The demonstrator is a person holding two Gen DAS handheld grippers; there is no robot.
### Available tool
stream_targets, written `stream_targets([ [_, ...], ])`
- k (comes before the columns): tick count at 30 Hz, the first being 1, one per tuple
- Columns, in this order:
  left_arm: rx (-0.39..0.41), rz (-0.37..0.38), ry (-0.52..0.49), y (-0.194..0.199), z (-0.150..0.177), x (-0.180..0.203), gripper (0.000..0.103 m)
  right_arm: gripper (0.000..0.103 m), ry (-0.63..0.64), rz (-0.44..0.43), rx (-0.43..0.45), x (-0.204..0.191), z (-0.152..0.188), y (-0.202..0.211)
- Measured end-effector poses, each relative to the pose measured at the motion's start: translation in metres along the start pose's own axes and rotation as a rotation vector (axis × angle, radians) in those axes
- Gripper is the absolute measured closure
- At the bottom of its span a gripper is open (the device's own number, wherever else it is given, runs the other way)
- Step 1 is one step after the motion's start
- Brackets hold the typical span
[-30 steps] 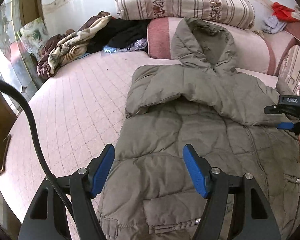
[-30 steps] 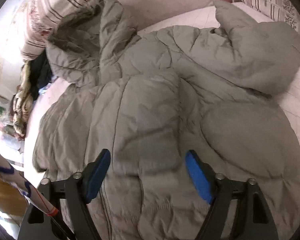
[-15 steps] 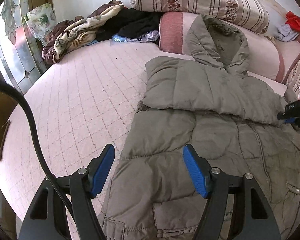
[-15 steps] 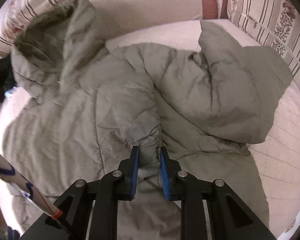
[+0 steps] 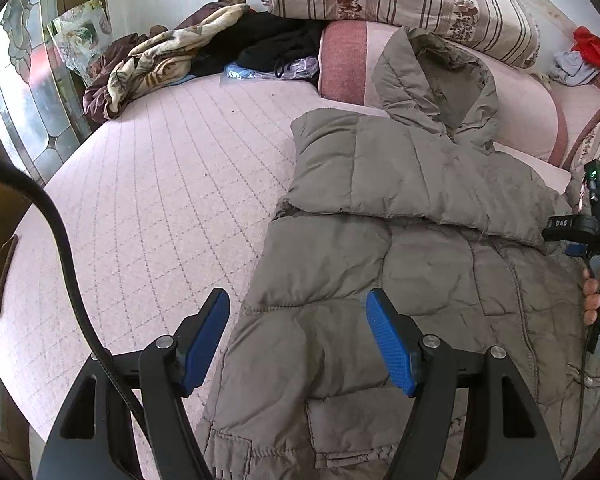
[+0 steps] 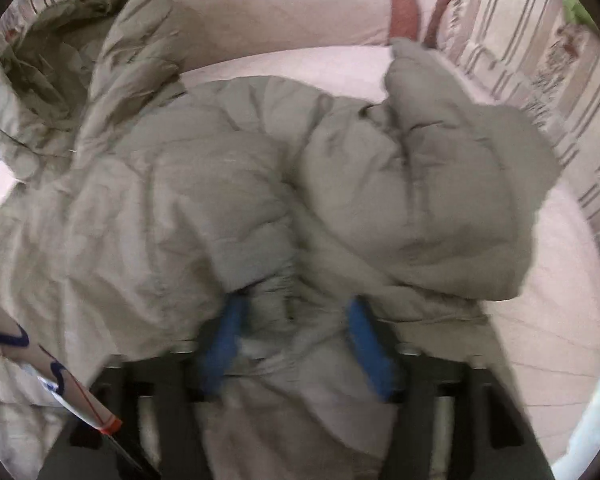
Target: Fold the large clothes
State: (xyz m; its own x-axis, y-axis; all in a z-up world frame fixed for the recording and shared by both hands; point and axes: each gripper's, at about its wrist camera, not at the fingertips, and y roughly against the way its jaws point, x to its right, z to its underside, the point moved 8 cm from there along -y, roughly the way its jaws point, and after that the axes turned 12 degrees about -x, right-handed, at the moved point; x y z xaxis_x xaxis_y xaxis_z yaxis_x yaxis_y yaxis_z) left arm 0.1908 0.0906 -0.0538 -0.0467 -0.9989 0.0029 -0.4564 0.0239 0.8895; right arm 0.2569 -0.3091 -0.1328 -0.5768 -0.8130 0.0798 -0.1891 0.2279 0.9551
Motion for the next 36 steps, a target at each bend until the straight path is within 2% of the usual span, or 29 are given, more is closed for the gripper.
stream_targets([
  [5, 0.022, -0.008, 0.001, 0.011, 0.003, 0.002, 0.033, 0.025, 0.018, -0.01, 0.041, 0.019, 0.013, 0.042],
  [10, 0.024, -0.025, 0.002, 0.026, 0.015, 0.004, 0.033, 0.025, 0.122, 0.078, 0.144, 0.036, 0.047, 0.097],
  [14, 0.024, -0.024, -0.007, 0.048, 0.026, 0.013, 0.033, 0.025, 0.177, 0.148, 0.217, 0.054, 0.091, 0.136],
  [20, 0.048, -0.001, -0.042, 0.093, 0.047, 0.033, 0.033, 0.025, 0.194, 0.169, 0.264, 0.07, 0.129, 0.163],
  [25, 0.067, 0.001, -0.068, 0.124, 0.062, 0.049, 0.033, 0.025, 0.199, 0.177, 0.321, 0.079, 0.145, 0.183],
  [36, 0.078, -0.026, -0.115, 0.145, 0.073, 0.079, 0.033, 0.025, 0.15, 0.133, 0.402, 0.107, 0.157, 0.213],
])
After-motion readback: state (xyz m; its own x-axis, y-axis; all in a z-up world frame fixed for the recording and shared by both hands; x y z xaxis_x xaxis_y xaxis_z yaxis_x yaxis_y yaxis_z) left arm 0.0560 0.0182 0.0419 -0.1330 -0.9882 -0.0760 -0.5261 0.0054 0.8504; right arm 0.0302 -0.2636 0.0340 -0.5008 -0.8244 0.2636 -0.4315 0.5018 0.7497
